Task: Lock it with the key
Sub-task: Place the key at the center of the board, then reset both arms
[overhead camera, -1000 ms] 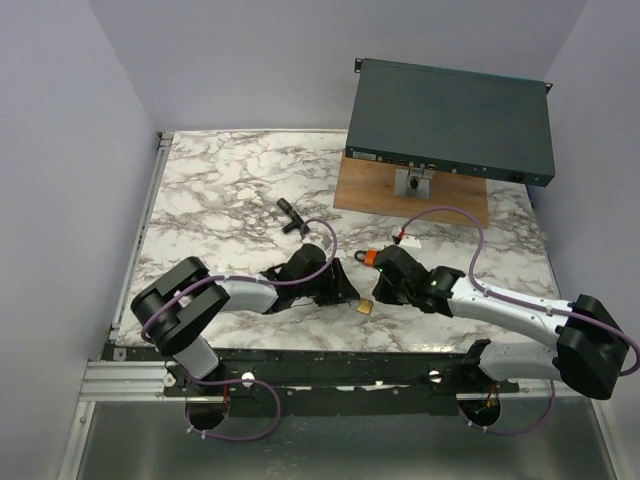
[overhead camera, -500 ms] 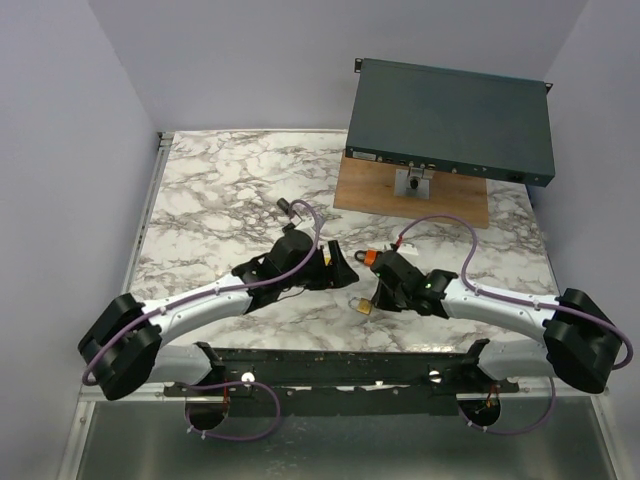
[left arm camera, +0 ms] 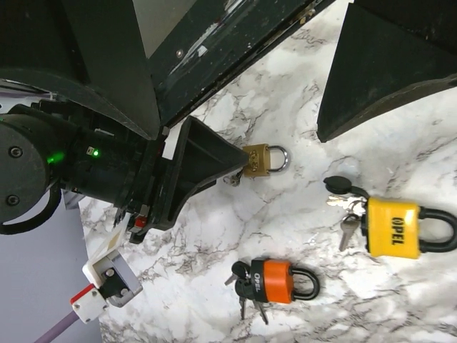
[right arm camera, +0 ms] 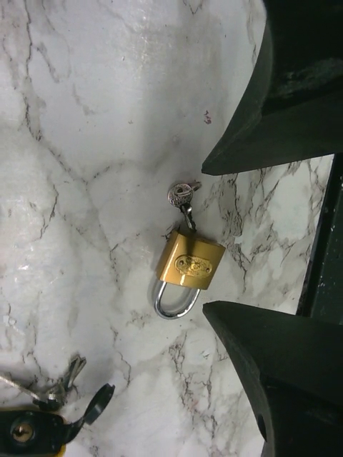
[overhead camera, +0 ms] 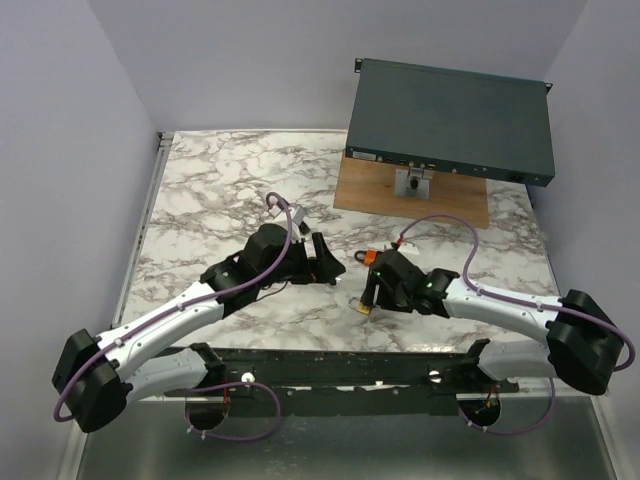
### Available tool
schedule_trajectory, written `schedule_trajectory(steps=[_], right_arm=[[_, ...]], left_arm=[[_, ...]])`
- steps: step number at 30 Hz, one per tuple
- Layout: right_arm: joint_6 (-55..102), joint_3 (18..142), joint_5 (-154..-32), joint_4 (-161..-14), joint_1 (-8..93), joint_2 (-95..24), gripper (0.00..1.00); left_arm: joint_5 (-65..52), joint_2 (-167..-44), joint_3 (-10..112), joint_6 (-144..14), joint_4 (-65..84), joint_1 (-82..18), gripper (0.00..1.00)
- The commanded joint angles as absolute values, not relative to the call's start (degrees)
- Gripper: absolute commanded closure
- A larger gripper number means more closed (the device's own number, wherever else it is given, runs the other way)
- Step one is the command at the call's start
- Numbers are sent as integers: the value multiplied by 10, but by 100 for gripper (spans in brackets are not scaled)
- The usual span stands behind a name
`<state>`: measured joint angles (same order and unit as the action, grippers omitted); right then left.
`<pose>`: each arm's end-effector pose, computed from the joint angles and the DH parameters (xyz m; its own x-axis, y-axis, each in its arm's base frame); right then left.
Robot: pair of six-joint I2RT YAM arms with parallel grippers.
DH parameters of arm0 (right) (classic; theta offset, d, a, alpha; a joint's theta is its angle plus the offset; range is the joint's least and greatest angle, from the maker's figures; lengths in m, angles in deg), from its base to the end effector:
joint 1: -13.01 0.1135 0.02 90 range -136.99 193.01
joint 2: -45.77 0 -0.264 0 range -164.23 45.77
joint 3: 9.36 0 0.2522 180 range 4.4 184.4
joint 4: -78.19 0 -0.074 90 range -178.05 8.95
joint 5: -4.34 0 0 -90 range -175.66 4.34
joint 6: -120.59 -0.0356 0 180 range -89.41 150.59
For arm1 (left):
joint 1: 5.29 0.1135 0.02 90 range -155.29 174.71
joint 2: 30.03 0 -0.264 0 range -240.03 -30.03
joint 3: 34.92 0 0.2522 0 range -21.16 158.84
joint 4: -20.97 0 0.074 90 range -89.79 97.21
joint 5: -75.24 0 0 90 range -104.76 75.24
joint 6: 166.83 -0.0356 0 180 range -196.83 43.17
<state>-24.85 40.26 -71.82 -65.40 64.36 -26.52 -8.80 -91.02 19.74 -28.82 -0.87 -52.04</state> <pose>0.1492 0.1729 0.1746 -0.8652 0.1984 -0.4605 0.0546 0.9502 0.3068 0.1611 -0.1767 0.2649 -0.8015 -0.2269 -0.5533 0.2862 0.6669 -0.6880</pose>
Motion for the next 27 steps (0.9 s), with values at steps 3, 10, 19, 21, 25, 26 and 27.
schedule_trajectory(steps=[3,10,19,21,25,26,27], right_arm=[[-231,464,-689,-614,641,-233,16],[-160,558,-681,-604,641,-193,3],[-74,667,-693,-641,641,-173,0],[-65,682,-700,-656,641,-173,0],[-40,708,-700,-678,641,-180,0],[-34,715,-699,-681,641,-183,0],[-28,722,-699,-682,641,-187,0]], left_arm=[[-90,-850,238,-327,-77,-494,8],[-78,-785,290,-375,-159,-441,1],[-108,-764,427,-434,-289,-408,1],[-112,-769,454,-445,-310,-408,2],[-140,-779,494,-450,-345,-408,1],[-143,-781,501,-452,-352,-408,1],[-158,-782,505,-452,-355,-408,2]])
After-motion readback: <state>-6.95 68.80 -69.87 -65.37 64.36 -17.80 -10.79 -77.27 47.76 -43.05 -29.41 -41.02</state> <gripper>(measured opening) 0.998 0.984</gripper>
